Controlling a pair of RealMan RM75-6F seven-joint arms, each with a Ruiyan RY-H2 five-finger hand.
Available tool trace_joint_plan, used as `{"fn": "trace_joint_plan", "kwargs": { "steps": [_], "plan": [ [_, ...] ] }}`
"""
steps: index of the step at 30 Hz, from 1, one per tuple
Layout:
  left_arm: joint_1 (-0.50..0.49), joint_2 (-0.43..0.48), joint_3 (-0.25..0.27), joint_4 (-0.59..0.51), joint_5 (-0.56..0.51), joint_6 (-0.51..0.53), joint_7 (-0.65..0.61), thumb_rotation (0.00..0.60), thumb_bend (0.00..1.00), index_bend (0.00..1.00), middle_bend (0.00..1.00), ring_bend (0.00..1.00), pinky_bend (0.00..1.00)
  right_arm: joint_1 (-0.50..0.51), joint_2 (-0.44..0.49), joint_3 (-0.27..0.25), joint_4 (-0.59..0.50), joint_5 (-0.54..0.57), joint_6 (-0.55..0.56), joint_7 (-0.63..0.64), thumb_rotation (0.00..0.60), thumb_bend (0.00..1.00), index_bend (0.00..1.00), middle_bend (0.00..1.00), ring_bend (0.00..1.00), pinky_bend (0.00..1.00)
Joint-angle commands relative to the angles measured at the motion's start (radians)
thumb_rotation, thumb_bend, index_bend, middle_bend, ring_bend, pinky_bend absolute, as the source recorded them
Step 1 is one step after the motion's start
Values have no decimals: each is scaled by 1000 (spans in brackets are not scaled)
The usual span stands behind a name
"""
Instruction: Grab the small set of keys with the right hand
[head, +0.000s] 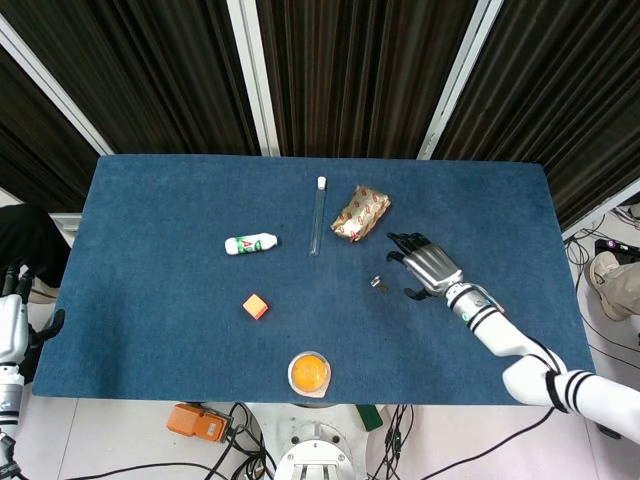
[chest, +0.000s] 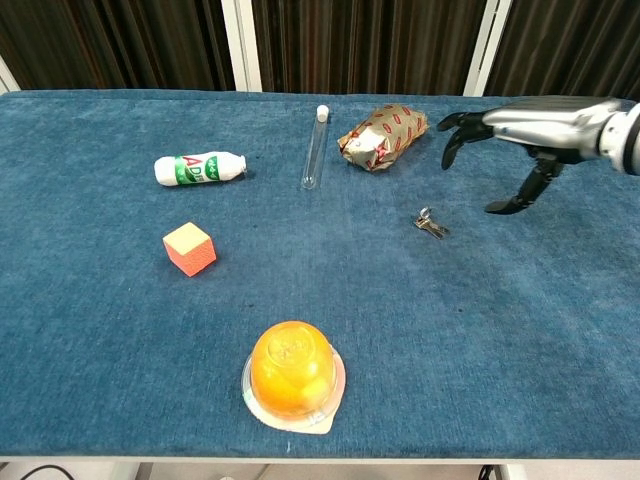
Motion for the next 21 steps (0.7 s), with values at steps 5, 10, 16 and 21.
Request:
{"fn": "trace_joint_plan", "kwargs": {
  "steps": [5, 10, 16, 21],
  "plan": [
    [1, 2, -2, 1, -3, -1, -8, 600, 322, 177, 36, 44, 149, 49, -66, 14, 54, 33, -13, -6, 600, 474, 425, 59, 147, 169],
    [0, 1, -1, 1, -2, -3, -8, 600, 322, 177, 36, 44, 149, 68, -92, 2, 85, 47, -24, -17, 600, 474, 460, 59, 155, 176],
    [1, 2, -1, 0, -4, -3, -8, 600, 321, 177, 36, 44, 149, 80, -129, -11, 131, 53, -20, -6, 600, 486, 509, 60, 173, 189],
    [1, 4, -1, 0, -6, -5, -9, 600, 322, 177, 36, 44, 149, 91, -155, -24, 169, 57, -29, 2, 600, 486, 524, 60, 177, 190]
  ]
}}
